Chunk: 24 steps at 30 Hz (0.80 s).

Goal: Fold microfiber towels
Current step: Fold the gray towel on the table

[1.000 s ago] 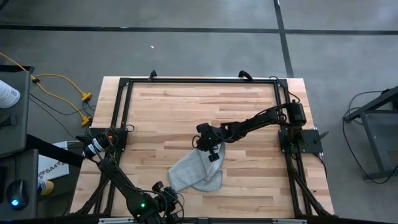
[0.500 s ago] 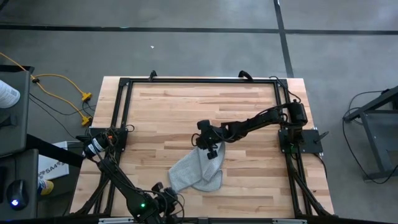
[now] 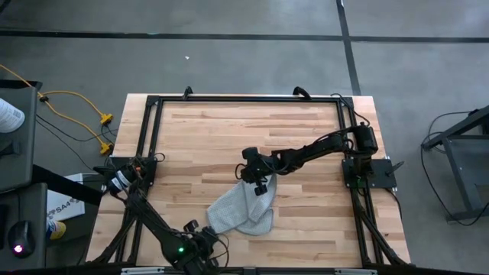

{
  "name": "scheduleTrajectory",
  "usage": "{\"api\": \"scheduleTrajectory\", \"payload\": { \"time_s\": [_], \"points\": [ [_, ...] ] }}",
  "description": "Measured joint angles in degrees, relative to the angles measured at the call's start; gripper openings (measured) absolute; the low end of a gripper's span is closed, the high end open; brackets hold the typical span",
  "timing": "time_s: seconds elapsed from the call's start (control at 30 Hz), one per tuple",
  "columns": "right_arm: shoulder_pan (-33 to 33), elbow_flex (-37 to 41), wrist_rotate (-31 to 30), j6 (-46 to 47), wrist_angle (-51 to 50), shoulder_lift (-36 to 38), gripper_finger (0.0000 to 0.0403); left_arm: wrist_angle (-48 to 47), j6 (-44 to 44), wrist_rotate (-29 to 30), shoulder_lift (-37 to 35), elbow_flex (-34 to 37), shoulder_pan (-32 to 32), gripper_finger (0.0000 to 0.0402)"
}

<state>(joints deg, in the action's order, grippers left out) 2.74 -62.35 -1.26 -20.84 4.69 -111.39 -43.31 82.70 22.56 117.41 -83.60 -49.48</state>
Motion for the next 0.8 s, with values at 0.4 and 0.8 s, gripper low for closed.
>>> {"api": "scheduleTrajectory", "payload": {
  "time_s": [0.4,0.8],
  "points": [
    [0.0,0.0,1.3,0.1,-0.1,0.0,0.0002,3.7,-4.4,-4.5,0.7,-0.1,2.8,0.0072],
    [0.0,0.0,1.5,0.3,-0.1,0.0,0.0002,-2.0,-5.0,-5.5,0.5,-3.6,2.6,0.0072]
  ]
}}
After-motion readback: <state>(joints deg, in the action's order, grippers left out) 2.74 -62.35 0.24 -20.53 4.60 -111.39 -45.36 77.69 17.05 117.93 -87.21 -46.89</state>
